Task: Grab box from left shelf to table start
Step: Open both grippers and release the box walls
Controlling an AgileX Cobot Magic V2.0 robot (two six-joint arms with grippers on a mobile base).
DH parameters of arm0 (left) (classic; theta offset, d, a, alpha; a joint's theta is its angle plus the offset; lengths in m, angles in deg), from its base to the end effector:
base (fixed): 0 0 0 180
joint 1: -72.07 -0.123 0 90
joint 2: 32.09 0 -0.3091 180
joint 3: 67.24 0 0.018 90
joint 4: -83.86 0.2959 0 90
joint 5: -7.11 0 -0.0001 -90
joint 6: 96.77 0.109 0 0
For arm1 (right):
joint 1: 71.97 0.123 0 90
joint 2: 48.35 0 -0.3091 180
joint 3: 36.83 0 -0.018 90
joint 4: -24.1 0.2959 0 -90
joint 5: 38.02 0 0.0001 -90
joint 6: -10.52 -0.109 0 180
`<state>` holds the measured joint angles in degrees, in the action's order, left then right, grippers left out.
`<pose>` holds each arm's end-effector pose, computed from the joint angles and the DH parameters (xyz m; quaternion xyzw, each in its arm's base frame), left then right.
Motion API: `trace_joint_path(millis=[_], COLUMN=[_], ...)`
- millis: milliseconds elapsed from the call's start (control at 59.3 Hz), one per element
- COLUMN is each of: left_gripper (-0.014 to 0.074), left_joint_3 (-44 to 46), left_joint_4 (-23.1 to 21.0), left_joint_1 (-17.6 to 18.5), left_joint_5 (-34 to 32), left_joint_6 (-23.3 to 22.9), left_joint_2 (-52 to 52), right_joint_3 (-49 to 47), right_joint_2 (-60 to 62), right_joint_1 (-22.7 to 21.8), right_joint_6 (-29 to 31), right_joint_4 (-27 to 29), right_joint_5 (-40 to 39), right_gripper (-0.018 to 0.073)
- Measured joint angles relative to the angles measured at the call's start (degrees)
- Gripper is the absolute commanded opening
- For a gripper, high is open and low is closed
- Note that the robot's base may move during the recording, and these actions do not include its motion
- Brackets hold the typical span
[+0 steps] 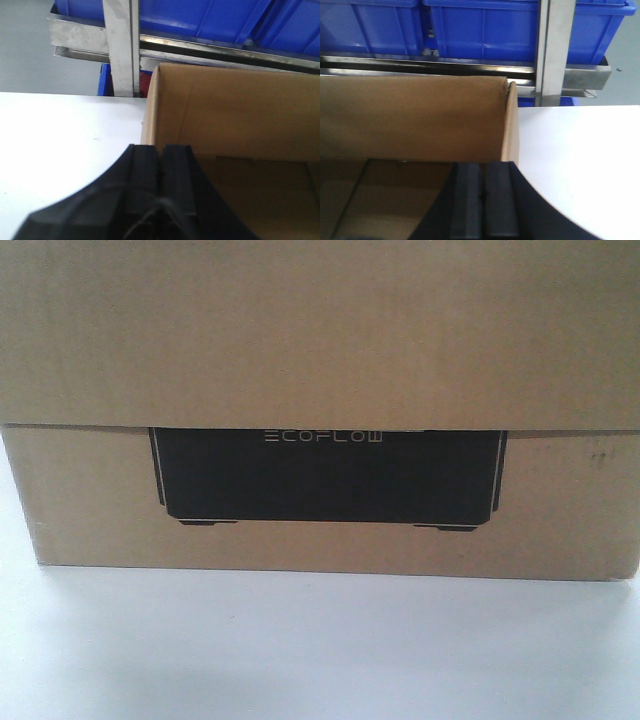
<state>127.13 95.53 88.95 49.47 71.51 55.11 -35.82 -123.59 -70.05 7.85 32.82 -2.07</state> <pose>0.3492 -0.0904 0.4912 0.0645 0.8379 -0.0366 0.5408 0.3046 0.0199 0.4692 0.0316 0.8274 0.0936 0.5528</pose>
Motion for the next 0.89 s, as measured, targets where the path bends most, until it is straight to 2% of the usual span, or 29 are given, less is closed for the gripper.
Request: trace_joint_path(millis=[135, 253, 472, 640, 893], left_gripper=[-0.0078, -0.0078, -0.0078, -0.0078, -0.0078], left_joint_3=[-1.7, -7.7, -26.0, -41.2, -62.2], left_joint_4=[0.4, 0.5, 0.5, 0.5, 4.1], left_joint_1=[0.0, 0.0, 0.0, 0.0, 0.0], left_joint_5=[1.7, -2.8, -15.7, -19.9, -29.4], left_joint_6=[0.0, -0.1, -0.2, -0.3, -0.3], left_joint_2=[-1.6, -6.4, -19.0, -29.5, -49.7], right_joint_3=[2.2, 8.6, 25.6, 39.6, 55.1], right_joint_2=[2.7, 8.0, 21.1, 32.9, 52.5], right_joint_1=[0.0, 0.0, 0.0, 0.0, 0.0], right_joint_6=[0.5, 1.9, 5.6, 6.6, 6.8], right_joint_4=[1.3, 1.4, 1.5, 1.5, 1.5], right_joint_5=[-0.3, -5.8, -14.3, -18.5, -20.7], right_gripper=[0.0057, 0.0057, 0.0053, 0.0053, 0.0053])
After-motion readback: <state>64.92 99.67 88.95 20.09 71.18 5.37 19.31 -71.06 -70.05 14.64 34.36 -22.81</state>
